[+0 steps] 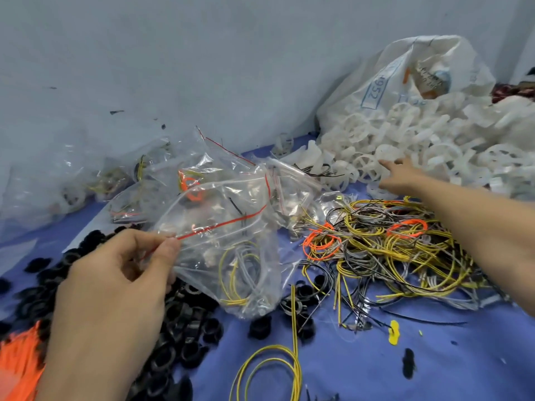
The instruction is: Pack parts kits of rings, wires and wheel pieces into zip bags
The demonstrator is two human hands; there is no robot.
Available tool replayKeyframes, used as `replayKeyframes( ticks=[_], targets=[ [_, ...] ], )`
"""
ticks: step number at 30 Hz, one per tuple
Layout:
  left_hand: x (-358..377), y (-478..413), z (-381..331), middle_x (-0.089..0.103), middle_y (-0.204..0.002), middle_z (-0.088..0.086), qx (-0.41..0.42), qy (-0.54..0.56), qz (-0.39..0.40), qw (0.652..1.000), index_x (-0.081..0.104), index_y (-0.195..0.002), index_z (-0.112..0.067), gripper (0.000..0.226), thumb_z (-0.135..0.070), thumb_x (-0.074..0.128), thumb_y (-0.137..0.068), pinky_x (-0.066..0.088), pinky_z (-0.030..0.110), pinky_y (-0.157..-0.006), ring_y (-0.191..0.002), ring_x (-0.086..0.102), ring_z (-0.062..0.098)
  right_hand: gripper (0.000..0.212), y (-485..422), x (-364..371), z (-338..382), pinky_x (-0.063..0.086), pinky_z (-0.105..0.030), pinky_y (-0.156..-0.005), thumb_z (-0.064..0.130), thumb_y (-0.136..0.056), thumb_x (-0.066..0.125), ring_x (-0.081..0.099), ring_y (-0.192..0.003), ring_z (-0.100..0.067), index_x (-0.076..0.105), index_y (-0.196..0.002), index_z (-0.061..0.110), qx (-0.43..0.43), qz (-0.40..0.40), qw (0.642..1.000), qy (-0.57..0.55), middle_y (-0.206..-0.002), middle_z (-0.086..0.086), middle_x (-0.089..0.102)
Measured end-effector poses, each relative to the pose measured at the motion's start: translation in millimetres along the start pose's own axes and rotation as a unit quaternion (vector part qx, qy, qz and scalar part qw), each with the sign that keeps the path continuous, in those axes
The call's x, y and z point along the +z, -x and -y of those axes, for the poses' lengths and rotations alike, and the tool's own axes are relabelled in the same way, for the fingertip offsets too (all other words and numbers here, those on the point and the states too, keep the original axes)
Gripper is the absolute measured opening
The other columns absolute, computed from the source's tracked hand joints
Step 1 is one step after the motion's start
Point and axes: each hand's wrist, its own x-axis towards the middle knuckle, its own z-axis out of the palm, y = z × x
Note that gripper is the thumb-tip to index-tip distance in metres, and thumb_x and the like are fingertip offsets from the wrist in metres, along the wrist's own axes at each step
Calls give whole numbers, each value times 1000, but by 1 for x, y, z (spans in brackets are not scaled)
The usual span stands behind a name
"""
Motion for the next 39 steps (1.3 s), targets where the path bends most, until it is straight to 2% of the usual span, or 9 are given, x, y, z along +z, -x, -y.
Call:
replayKeyframes(
  ticks=[7, 10, 13, 19, 23, 26, 32, 36, 39],
  targets=[
    [-5, -3, 7, 64, -54, -13, -16, 20, -19, 999, 66, -74, -45, 29, -69, 52, -63, 55, 56, -74, -50, 59, 8, 42, -10, 14, 5, 32, -52, -102, 24, -91, 46, 34, -127, -44, 40, -133, 25, -15, -55, 992, 114, -133, -20, 41],
    [-5, -3, 7, 65, -56, -14, -20, 28, -16, 999, 66, -78, -44, 34, -70, 51, -62, 54, 51, -79, -45, 56, -2, 33, -5, 16, 3, 40, -49, -97, 24, -91, 54, 48, -113, -40, 47, -123, 25, -43, -67, 992, 96, -123, -19, 51],
    [-3, -2, 3, 65, -56, -13, -7, 39, -11, 999, 67, -78, -43, 33, -69, 53, -63, 54, 52, -79, -45, 56, -2, 26, 0, 14, 2, 46, -38, -77, 18, -87, 65, 58, -93, -35, 55, -110, 18, -78, -91, 993, 25, -115, -18, 55],
    [-2, 0, -6, 67, -57, -11, 17, 58, 3, 998, 67, -76, -41, 30, -67, 57, -65, 57, 40, -67, -47, 60, -1, 7, 11, -4, 0, 45, -37, -81, 10, -83, 70, 57, -102, -36, 65, -88, 7, -33, -168, 974, -152, -112, -21, 61],
    [1, 5, -16, 67, -57, -11, 33, 44, 15, 998, 68, -79, -41, 32, -68, 56, -67, 56, 48, -77, -49, 62, 1, 12, 28, -27, 4, 41, -25, -65, 18, -82, 71, 57, -88, -26, 66, -90, 10, 14, -205, 932, -297, -99, -16, 65],
    [5, 11, -28, 68, -59, -12, 43, 24, 31, 998, 67, -83, -42, 35, -70, 54, -66, 57, 51, -75, -52, 64, 5, 14, 47, -57, 21, 39, -26, -70, 20, -81, 72, 53, -78, -19, 66, -89, 11, -38, -232, 892, -385, -83, -9, 61],
    [9, 23, -51, 67, -57, -16, 71, -44, 53, 995, 63, -85, -49, 8, -52, 67, -78, 53, 37, -62, -53, 63, 4, 12, 138, -120, 73, 48, -19, -50, 16, -84, 70, 54, -46, -4, 61, -76, 18, -183, -146, 754, -614, -54, 11, 57],
    [6, 28, -61, 68, -60, -13, 73, -56, 77, 993, 64, -83, -47, 12, -35, 66, -82, 51, 36, -66, -57, 65, 5, 9, 197, -104, 85, 49, -21, -49, 21, -79, 73, 54, -45, -7, 66, -79, 15, -186, -36, 780, -596, -56, 7, 61],
    [-1, 28, -64, 69, -61, -9, 72, -55, 80, 993, 65, -82, -44, 12, -32, 66, -82, 52, 35, -70, -62, 68, 13, 11, 224, -95, 93, 46, -22, -48, 20, -80, 72, 51, -45, -11, 65, -81, 12, -130, -4, 753, -645, -65, -3, 61]
  ],
)
